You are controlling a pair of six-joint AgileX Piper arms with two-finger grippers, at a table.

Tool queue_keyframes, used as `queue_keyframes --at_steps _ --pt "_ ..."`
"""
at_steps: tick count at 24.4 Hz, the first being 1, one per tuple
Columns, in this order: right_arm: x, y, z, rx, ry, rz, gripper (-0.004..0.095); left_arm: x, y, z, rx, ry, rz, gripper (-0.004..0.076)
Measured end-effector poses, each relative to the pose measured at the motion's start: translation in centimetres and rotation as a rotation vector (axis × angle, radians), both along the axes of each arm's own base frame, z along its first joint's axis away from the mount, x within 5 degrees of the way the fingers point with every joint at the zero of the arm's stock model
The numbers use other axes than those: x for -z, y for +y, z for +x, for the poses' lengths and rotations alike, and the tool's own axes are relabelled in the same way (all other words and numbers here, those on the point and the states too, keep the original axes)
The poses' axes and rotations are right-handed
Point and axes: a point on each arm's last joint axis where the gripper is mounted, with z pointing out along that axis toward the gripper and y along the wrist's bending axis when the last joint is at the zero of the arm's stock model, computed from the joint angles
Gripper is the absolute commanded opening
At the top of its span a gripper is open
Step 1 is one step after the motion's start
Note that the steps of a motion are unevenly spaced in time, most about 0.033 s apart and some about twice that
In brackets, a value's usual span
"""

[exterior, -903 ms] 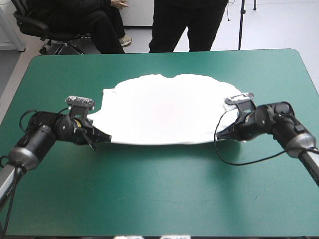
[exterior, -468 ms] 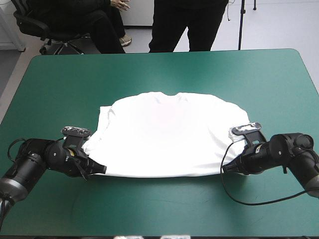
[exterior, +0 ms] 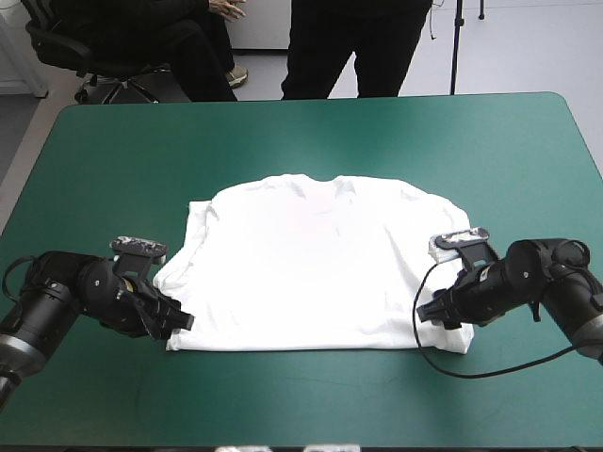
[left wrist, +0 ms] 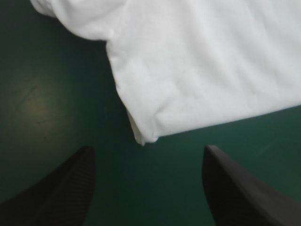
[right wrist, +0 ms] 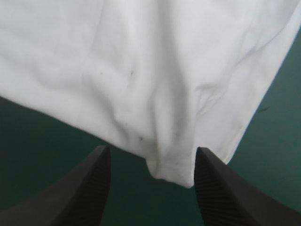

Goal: Fold the cloth

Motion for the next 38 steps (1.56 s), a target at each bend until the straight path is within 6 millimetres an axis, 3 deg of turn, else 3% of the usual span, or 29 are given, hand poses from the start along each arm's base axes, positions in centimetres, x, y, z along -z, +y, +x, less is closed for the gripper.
queue_keyframes --at_steps 8,13,17,22,29,38 --pt "-7.1 -0.9 0.9 0.043 -0.230 -0.059 0.0476 -6.1 0.7 1.6 -0.069 -0.204 0.035 0.0450" --pt "-9.0 -0.9 1.0 0.051 -0.279 -0.047 0.0468 -7.1 2.3 3.5 -0.176 -0.212 0.011 0.0446" --pt "-9.0 -0.9 0.9 0.050 -0.272 -0.050 0.0468 -5.3 3.6 5.5 -0.222 -0.129 -0.007 0.0446" --pt "-9.0 -1.0 0.9 0.052 -0.274 -0.056 0.0467 -1.6 3.4 8.7 -0.201 -0.006 -0.003 0.0446" --pt "-9.0 -1.0 0.9 0.054 -0.275 -0.058 0.0462 3.8 3.4 12.0 -0.202 0.138 0.017 0.0377" --pt "-9.0 -1.1 0.9 0.057 -0.276 -0.064 0.0461 7.4 3.3 13.6 -0.204 0.214 0.028 0.0377"
